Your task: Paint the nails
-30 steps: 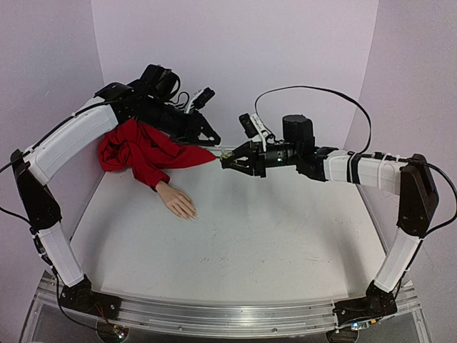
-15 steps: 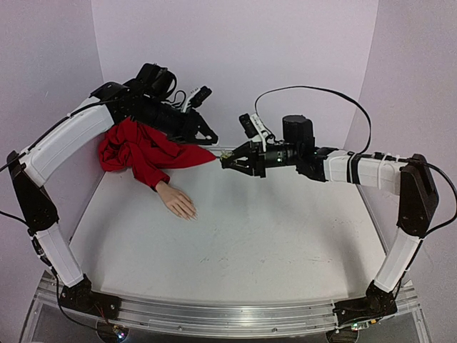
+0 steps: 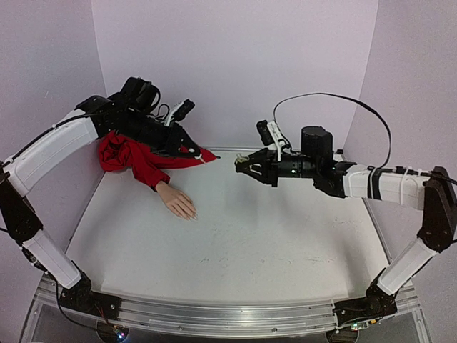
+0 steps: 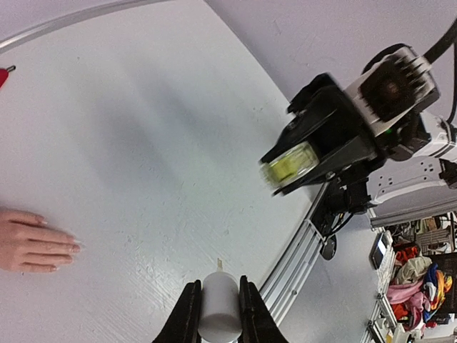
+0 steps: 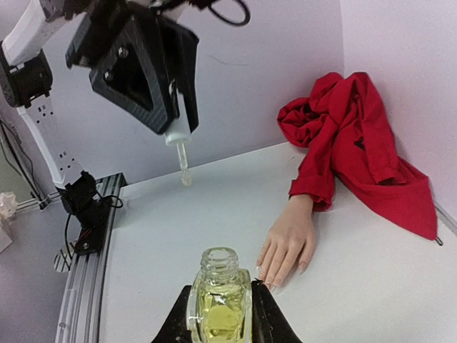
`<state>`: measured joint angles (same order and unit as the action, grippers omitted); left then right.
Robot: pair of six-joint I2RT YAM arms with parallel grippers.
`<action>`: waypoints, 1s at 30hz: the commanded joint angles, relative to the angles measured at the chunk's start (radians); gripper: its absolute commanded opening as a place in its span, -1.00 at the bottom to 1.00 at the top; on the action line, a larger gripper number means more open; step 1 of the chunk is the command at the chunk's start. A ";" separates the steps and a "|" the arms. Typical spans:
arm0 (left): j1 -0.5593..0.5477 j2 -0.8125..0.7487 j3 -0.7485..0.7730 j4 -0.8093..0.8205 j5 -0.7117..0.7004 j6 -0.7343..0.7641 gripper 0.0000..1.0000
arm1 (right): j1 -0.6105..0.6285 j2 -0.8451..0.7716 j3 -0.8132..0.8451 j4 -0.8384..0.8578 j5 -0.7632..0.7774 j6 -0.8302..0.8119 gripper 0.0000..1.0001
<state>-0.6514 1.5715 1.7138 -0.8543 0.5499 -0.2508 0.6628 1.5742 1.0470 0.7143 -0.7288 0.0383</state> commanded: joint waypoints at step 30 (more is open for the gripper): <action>0.097 0.143 -0.379 0.165 -0.090 0.358 -1.00 | 0.003 -0.589 -0.281 0.088 0.516 -0.172 -1.00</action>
<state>-0.5617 1.6779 1.2549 -0.7300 0.4191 0.0521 0.6628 1.0275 0.7433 0.7837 -0.2379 -0.0795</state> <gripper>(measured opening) 0.155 0.215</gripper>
